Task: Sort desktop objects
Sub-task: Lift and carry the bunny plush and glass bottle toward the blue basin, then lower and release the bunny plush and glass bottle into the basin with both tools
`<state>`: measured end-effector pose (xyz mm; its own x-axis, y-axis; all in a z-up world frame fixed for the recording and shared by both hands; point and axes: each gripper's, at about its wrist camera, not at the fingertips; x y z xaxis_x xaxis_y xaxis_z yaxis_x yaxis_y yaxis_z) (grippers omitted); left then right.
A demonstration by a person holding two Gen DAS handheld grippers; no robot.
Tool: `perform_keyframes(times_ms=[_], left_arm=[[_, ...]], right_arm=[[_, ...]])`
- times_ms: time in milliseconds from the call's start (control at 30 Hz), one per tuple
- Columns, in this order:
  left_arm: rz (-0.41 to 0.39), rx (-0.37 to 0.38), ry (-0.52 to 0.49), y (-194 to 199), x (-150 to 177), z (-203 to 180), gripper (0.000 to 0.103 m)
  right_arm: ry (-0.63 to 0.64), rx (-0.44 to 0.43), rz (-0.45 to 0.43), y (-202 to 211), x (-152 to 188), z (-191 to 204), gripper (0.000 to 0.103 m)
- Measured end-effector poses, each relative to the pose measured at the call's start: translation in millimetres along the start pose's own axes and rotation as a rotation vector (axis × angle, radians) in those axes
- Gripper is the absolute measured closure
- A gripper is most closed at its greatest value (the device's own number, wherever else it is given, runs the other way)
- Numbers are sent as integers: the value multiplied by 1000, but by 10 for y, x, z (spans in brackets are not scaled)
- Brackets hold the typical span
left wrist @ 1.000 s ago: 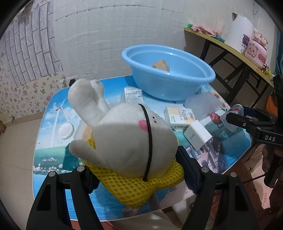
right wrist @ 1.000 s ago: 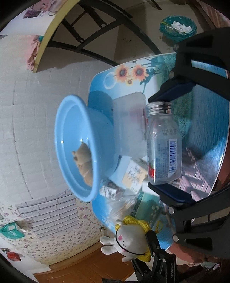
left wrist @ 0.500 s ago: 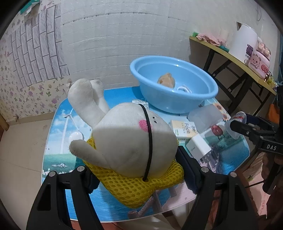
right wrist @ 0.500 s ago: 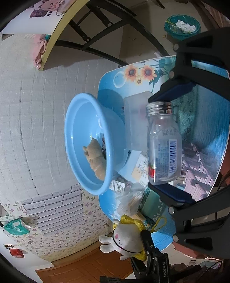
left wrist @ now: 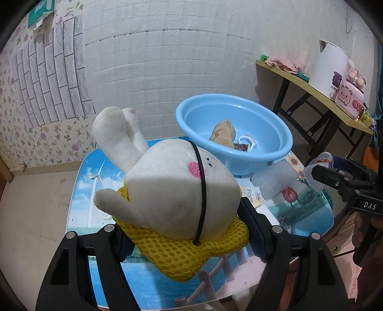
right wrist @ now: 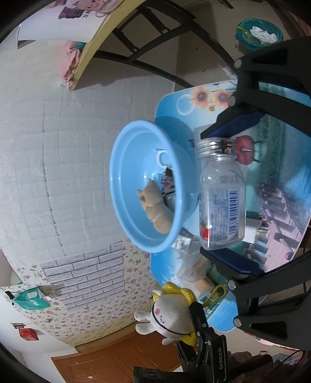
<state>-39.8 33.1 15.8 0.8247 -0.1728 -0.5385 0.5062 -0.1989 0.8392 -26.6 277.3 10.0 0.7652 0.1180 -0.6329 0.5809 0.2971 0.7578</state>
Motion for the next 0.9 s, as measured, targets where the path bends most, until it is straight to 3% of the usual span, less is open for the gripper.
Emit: perform_keyframes(times_ms=[467,900], left_arm=[[-63,28,-54,-11,-603,-210,28],[-39,46,-102,-554,-1194,-376,28]], right_arm=[[29,-18,-66,-104,-471,-78,17],[34,1,-42,-581,-845,-326,17]])
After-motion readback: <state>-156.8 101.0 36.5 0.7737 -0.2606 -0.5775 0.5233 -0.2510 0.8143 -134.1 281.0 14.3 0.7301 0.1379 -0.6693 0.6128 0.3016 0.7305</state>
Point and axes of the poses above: each gripper's, at about its wrist camera, not at the fingertips, and y roughly against the way its jaws point, z to its left, x to its underside, and after that the axes turned 10 degrees about z, right-handed
